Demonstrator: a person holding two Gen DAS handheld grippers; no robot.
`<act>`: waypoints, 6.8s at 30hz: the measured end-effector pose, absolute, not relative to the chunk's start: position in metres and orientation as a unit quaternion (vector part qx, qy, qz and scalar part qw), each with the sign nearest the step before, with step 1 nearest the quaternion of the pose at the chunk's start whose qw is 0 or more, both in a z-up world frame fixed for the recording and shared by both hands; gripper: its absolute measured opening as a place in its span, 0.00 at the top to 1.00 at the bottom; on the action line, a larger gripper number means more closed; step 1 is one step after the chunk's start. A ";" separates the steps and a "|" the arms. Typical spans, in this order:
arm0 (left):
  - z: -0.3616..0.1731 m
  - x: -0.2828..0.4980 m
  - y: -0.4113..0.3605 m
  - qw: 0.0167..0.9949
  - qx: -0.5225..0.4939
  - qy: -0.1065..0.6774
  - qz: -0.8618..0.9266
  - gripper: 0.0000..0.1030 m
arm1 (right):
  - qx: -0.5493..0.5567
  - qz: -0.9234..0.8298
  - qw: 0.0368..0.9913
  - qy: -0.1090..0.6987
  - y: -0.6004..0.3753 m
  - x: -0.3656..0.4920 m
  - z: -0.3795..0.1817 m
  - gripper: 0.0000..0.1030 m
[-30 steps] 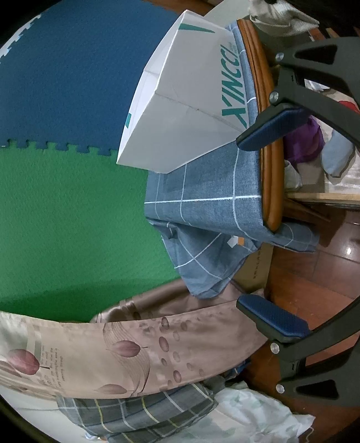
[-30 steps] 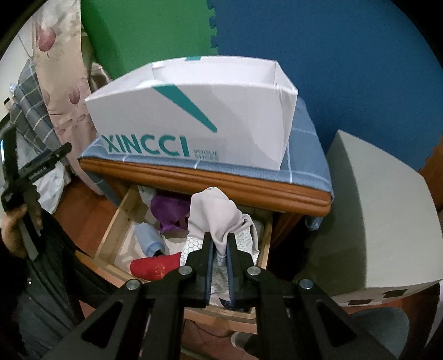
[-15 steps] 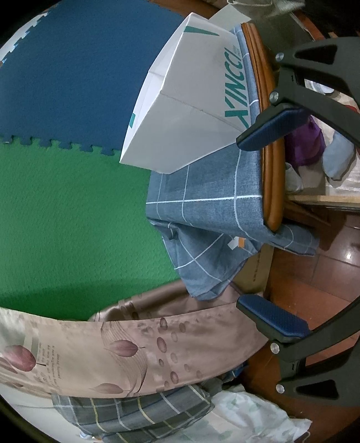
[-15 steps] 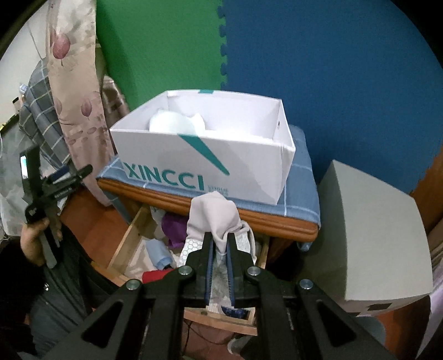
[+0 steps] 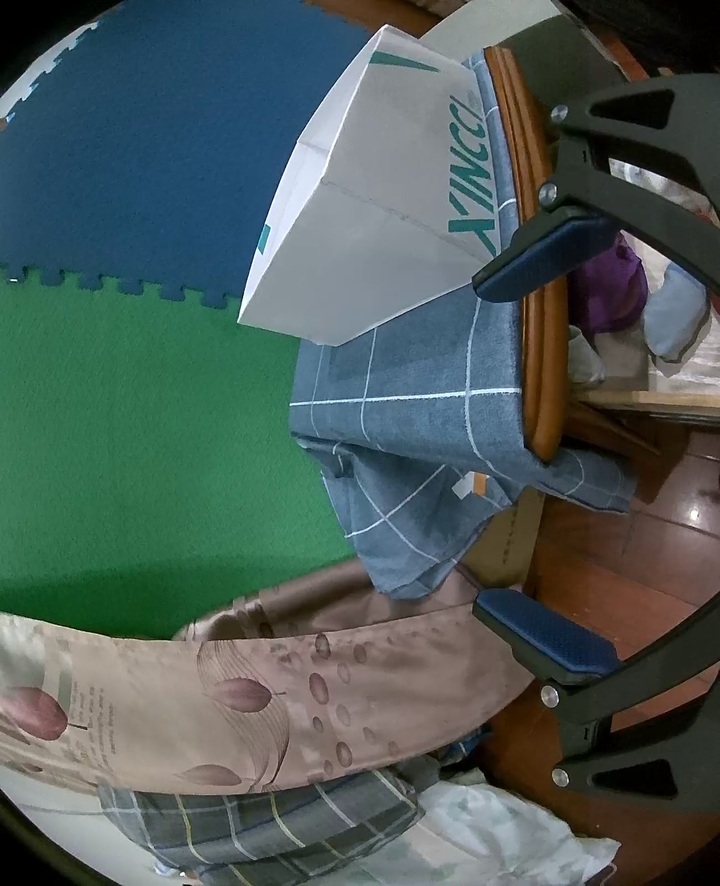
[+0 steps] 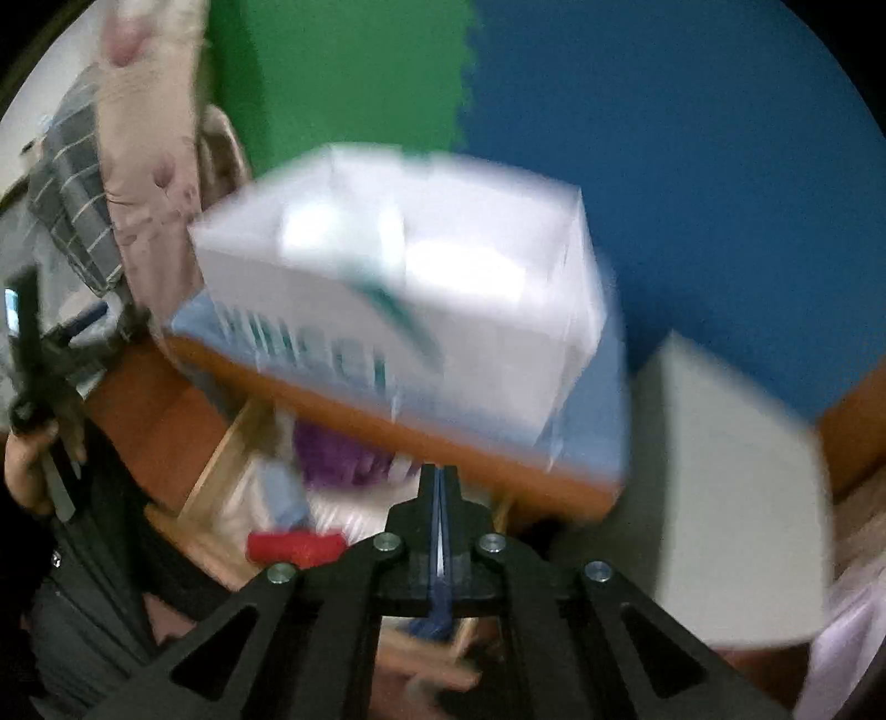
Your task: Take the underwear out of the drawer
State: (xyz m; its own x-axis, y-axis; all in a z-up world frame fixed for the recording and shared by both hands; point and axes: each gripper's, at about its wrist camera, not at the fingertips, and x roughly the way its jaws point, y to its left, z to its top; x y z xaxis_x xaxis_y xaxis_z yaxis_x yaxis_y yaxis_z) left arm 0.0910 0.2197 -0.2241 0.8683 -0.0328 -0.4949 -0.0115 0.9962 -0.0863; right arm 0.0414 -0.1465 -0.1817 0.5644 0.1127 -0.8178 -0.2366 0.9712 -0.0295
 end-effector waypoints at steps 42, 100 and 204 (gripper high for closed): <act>-0.238 0.103 0.197 0.954 -0.015 0.298 -0.030 0.00 | -0.089 0.156 0.803 0.569 -0.104 0.062 -0.367 0.87; -0.236 0.096 0.199 0.956 -0.029 0.288 -0.051 0.00 | -0.076 0.017 0.962 0.263 -0.125 0.159 -0.003 0.87; -0.244 0.097 0.183 0.946 0.018 0.315 -0.074 0.00 | 0.056 -0.068 0.923 0.374 -0.293 0.141 -0.110 0.31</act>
State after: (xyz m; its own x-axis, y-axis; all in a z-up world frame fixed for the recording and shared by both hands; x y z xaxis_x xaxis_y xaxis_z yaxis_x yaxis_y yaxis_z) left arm 0.0971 0.1833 -0.2442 0.7903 -0.1287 -0.5990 0.1511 0.9884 -0.0131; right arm 0.1414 -0.2931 -0.1101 0.7114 -0.0839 -0.6978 0.1676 0.9844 0.0525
